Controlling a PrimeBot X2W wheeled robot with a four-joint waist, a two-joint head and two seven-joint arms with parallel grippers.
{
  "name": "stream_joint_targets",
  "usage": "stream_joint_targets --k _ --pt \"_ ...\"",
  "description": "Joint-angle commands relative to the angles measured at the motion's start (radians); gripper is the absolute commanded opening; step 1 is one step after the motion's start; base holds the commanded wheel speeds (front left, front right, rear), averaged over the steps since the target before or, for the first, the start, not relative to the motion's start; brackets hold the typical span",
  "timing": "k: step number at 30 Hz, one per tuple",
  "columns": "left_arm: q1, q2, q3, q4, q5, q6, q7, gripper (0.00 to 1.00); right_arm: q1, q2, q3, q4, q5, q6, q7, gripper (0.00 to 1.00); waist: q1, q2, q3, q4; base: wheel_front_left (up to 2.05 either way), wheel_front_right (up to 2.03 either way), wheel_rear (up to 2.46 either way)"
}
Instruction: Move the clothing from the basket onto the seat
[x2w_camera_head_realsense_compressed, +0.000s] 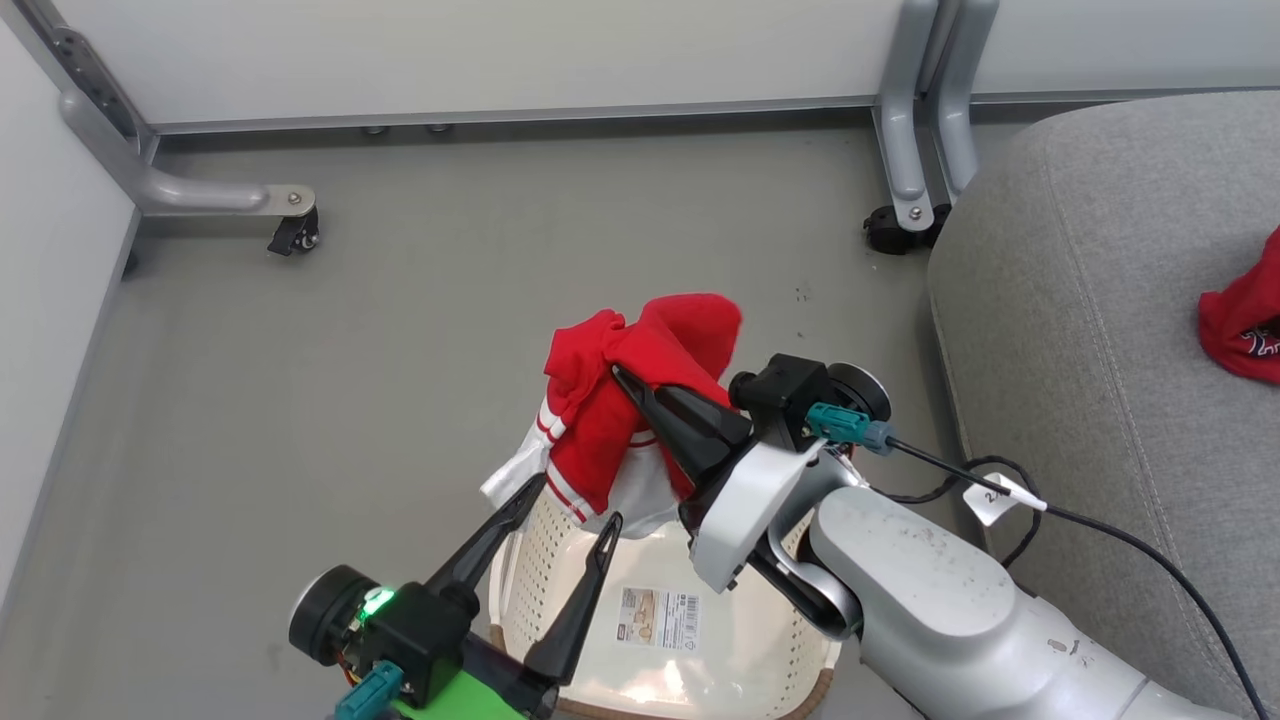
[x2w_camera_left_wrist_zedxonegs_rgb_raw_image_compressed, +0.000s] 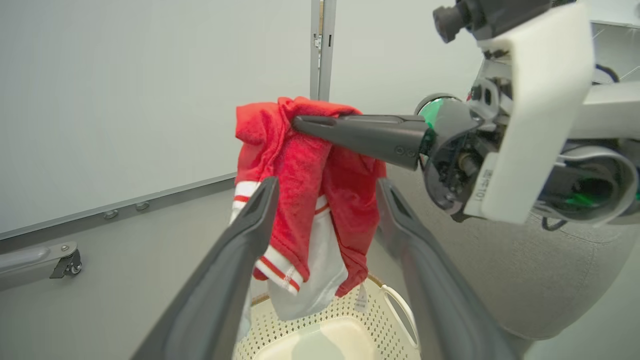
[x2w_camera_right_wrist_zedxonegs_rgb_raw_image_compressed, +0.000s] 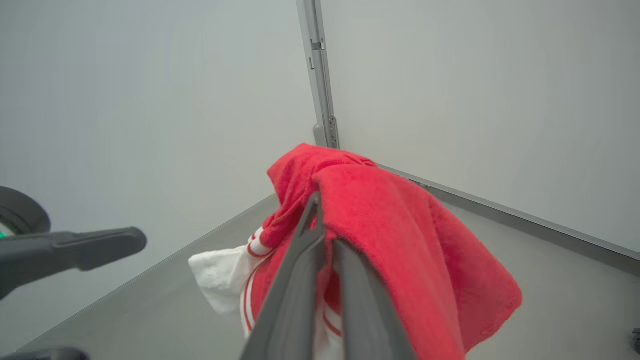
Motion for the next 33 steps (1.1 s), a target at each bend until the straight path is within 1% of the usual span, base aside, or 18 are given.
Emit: stream_joint_targets --k 1,9,15,20,23,33 --pt "0.015 0.006 -0.002 0.002 0.003 -0.001 0.001 1.00 0.010 -0.003 -0.005 0.004 -0.008 0.000 -0.007 0.00 0.0000 0.0000 0.001 0.000 0.00 0.00 0.00" --pt "-0.002 0.014 -0.003 0.027 0.006 0.006 0.000 1.00 0.028 -0.007 -0.030 0.011 -0.022 0.000 -0.009 0.00 0.0000 0.0000 0.008 -0.014 0.00 0.00 0.00" --pt "-0.019 0.029 0.003 0.034 0.010 0.011 -0.003 1.00 0.033 -0.003 -0.051 0.003 -0.035 0.000 -0.009 0.00 0.0000 0.0000 0.020 -0.059 0.00 0.00 0.00" --pt "-0.025 0.038 0.005 0.030 0.007 0.013 -0.002 1.00 0.037 0.001 -0.076 -0.007 -0.045 0.000 -0.009 0.00 0.0000 0.0000 0.037 -0.141 0.00 0.00 0.00" --pt "-0.038 0.046 0.006 0.022 0.007 0.012 0.001 1.00 0.038 0.001 -0.103 -0.016 -0.055 0.000 -0.008 0.00 0.0000 0.0000 0.054 -0.204 0.00 0.00 0.00" --pt "-0.076 0.081 -0.009 -0.018 0.013 -0.002 0.032 1.00 0.078 0.005 -0.231 -0.055 -0.103 0.000 -0.009 0.00 0.0000 0.0000 0.110 -0.406 0.00 0.00 0.00"
